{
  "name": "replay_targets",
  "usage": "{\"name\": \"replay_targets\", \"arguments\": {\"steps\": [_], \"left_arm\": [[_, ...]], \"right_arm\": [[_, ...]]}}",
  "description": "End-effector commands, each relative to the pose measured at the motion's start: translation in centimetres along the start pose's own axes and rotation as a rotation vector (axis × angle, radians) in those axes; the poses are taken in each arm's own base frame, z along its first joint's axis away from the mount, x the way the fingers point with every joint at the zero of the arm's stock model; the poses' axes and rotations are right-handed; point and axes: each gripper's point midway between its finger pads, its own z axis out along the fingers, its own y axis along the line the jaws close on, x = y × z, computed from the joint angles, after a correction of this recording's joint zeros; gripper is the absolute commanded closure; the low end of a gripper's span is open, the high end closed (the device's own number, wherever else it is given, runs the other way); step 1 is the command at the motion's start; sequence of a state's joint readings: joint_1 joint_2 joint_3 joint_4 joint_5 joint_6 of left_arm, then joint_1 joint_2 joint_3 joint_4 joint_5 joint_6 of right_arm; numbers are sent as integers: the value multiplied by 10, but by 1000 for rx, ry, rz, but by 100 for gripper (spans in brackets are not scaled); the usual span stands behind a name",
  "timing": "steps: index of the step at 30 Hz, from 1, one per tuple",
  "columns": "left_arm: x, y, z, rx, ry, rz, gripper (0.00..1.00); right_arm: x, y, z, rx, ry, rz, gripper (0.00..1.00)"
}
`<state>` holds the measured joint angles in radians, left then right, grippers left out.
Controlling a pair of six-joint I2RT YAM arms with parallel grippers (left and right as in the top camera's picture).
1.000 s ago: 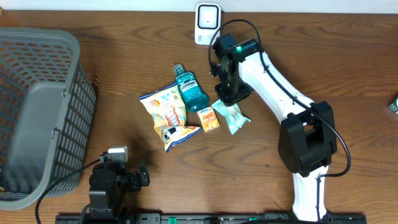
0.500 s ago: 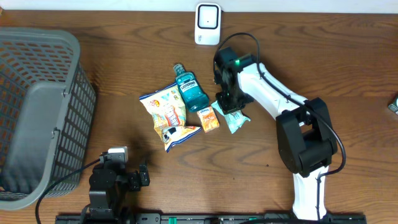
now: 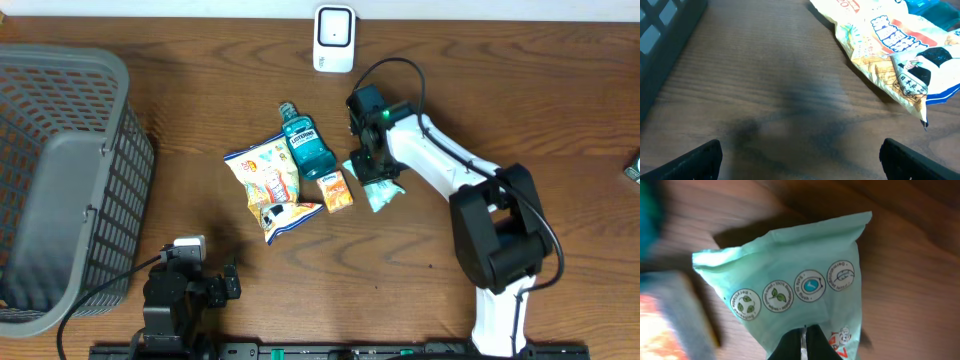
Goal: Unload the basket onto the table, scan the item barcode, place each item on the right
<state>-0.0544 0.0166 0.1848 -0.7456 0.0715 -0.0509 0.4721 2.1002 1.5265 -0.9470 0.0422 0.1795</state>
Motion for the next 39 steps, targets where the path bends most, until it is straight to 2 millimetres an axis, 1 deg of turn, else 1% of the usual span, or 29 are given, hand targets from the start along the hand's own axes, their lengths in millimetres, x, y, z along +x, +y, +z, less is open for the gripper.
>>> {"name": "replay_targets", "arguments": {"steps": [1,2,3,6,7,8,9,10,11,12,13,16,18,21,24,29,31,33,37,39], "left_arm": [[7,2,1,-13,24,11,2],[7,2,1,-13,24,11,2],[7,2,1,-13,24,11,2],[7,2,1,-13,24,11,2],[7,2,1,-13,24,11,2],[7,2,1,-13,24,11,2],[7,2,1,-13,24,11,2],[7,2,1,-13,24,11,2],[7,2,1,-12,24,11,2],[7,2,1,-13,24,11,2],[7,2,1,-13,24,11,2],[7,2,1,-13,24,11,2],[7,2,1,-13,24,11,2],[7,2,1,-12,24,11,2],[7,2,1,-13,24,11,2],[7,2,1,-13,24,11,2],[7,2,1,-13,25,11,2],[7,2,1,-13,24,11,2],[7,2,1,-13,24,11,2],[7,2,1,-13,24,11,2]], "right_arm": [[-19,-25,-15,118,-1,36,87],[-28,-24,-30,116,-22,29,82],[-40,-23,-49,111,-53,21,76],[-58,-18,-84,95,-119,20,51],[-62,-15,-92,87,-134,18,51],[-64,-12,-98,84,-147,13,58],[-63,-10,-98,84,-143,8,68],[-60,-7,-95,81,-131,2,80],[-56,-4,-90,75,-113,-6,87],[-50,-1,-84,68,-91,-13,95],[-46,1,-78,64,-72,-17,98],[-27,3,-57,64,-4,-25,99],[-14,9,-45,43,41,-29,99],[-1,18,-32,-14,84,-30,99],[1,24,-27,-49,90,-28,99],[-6,24,-25,-47,58,-29,99],[-12,20,-22,-17,30,-29,99],[-17,8,-14,43,3,-24,99],[-12,-6,3,73,5,-3,99],[-7,-16,14,95,11,33,99]]}}
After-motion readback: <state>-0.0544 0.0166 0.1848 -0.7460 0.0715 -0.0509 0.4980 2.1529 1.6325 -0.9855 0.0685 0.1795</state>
